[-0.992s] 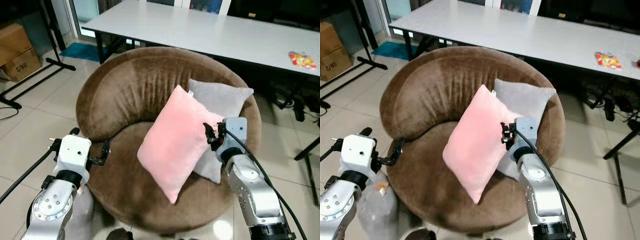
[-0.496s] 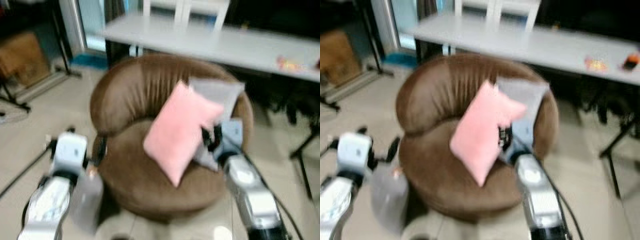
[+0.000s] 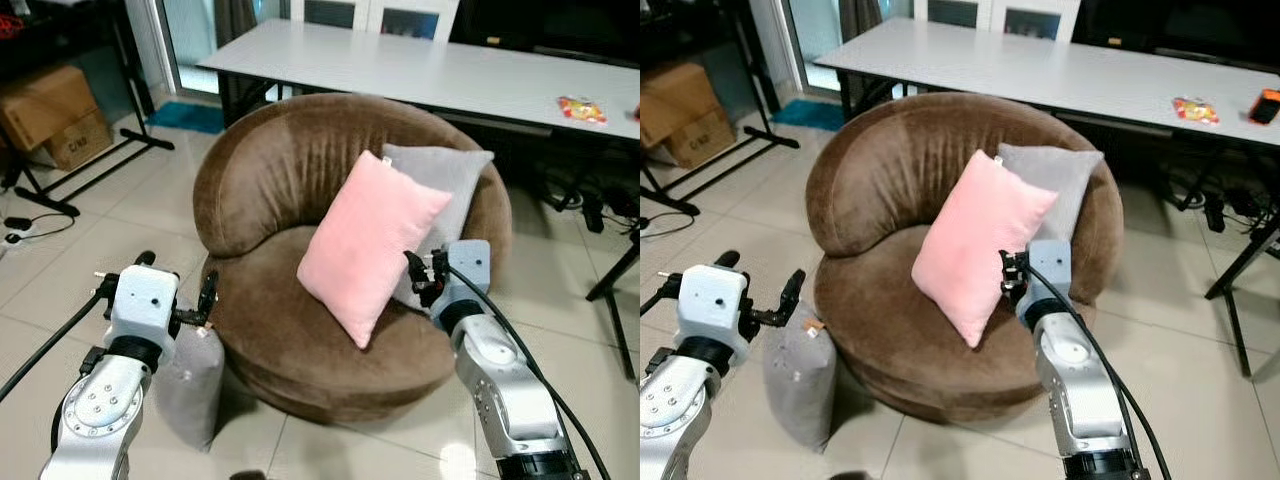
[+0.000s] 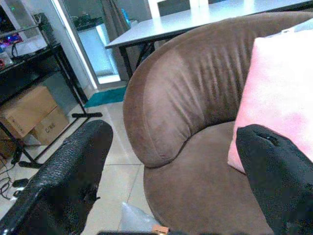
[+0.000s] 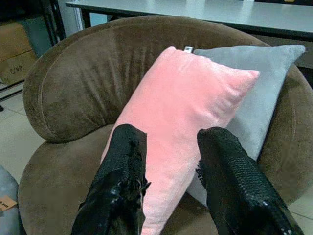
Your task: Move the pillow to the sofa from floor
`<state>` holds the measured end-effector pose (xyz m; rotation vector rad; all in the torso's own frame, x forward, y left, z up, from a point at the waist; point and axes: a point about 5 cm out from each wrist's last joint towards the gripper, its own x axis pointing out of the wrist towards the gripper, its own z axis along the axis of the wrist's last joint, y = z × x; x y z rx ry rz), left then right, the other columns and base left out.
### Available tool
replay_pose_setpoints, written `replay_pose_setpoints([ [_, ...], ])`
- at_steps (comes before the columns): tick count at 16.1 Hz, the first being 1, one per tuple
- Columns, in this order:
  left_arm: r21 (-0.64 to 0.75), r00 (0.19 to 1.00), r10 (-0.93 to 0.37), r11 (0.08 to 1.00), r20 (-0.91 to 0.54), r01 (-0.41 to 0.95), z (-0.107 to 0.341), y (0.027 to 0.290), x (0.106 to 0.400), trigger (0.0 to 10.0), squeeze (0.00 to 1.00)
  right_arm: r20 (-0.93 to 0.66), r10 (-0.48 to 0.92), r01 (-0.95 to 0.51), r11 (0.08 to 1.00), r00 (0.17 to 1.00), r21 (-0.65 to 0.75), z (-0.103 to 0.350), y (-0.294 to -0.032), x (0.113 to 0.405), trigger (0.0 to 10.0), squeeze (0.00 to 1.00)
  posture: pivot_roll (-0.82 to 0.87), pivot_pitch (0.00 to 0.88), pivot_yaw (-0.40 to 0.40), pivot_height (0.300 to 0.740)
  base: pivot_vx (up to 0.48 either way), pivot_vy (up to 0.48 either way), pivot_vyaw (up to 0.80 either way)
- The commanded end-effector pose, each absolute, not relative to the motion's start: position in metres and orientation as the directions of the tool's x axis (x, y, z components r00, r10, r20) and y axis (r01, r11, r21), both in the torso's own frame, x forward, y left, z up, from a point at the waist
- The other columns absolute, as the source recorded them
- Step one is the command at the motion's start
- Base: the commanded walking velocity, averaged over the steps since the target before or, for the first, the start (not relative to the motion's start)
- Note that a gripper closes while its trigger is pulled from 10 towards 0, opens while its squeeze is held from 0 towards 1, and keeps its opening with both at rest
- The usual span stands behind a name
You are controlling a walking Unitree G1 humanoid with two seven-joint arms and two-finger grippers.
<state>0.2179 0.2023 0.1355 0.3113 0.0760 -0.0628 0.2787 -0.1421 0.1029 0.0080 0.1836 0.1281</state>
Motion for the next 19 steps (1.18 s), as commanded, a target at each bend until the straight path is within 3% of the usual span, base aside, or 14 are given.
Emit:
replay_pose_setpoints([
  [1,0.306,0.995,-0.046,0.949,-0.09,0.072,0.1356,0.2028,0.2189,10.0,0.0,-0.178,0.131,-0.129,0.991,0.975,0.022,0.106,-0.1412,0.282,10.0,0.0,0.04,0.0,-0.029,0.74,0.0,0.311,0.0],
  [19,0.308,0.995,-0.038,0.949,-0.092,0.064,0.1342,0.2054,0.2209,10.0,0.0,-0.182,0.154,-0.151,0.988,0.971,0.028,0.1058,-0.1374,0.2844,10.0,0.0,0.05,0.0,-0.035,0.74,0.0,0.312,0.0],
])
